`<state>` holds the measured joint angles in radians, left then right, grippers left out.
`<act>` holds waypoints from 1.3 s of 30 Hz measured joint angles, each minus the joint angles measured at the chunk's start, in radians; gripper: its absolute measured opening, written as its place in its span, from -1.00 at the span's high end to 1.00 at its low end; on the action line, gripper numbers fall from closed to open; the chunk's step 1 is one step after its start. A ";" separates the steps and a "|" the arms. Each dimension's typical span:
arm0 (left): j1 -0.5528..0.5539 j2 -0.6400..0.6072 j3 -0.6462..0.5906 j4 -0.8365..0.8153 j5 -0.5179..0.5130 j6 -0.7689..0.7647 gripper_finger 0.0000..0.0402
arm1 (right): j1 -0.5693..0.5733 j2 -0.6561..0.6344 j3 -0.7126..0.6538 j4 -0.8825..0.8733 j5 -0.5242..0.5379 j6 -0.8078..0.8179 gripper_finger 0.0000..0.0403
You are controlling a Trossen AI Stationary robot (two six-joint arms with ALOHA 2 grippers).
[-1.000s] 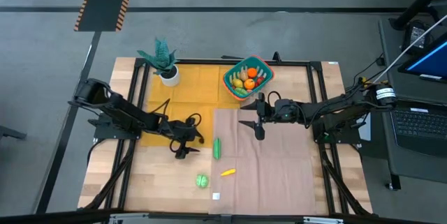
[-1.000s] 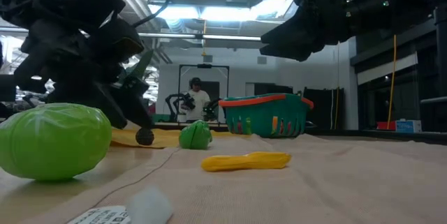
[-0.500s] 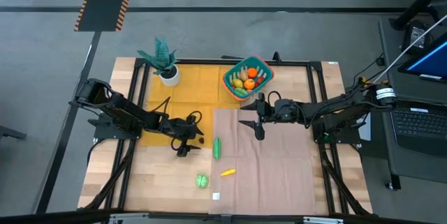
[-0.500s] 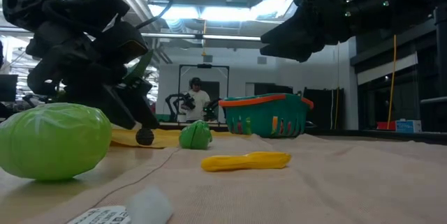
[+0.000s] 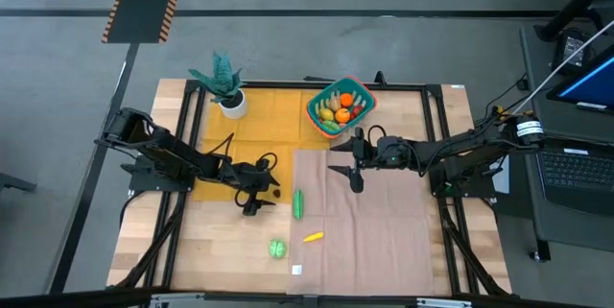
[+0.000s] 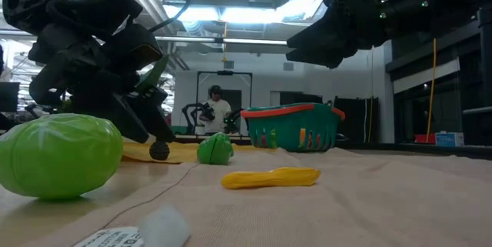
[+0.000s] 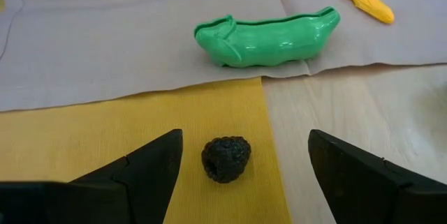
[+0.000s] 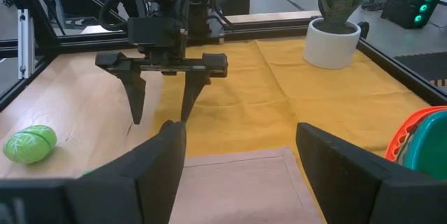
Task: Pick and placing Produce into tupperware
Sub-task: Put the blackberry into the basket
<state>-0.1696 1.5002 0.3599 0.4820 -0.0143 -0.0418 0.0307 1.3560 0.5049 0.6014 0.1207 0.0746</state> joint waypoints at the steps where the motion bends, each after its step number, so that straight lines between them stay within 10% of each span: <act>1: 0.000 0.000 0.000 0.000 -0.001 0.001 -0.50 | 0.000 0.000 0.000 0.000 0.000 0.000 -0.35; 39: 0.032 0.072 -0.033 0.116 0.039 -0.011 -0.33 | 0.000 0.000 0.000 0.030 0.000 0.000 -0.35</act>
<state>-0.1375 1.5719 0.3271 0.5976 0.0250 -0.0527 0.0305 1.3563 0.5053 0.6315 0.1210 0.0742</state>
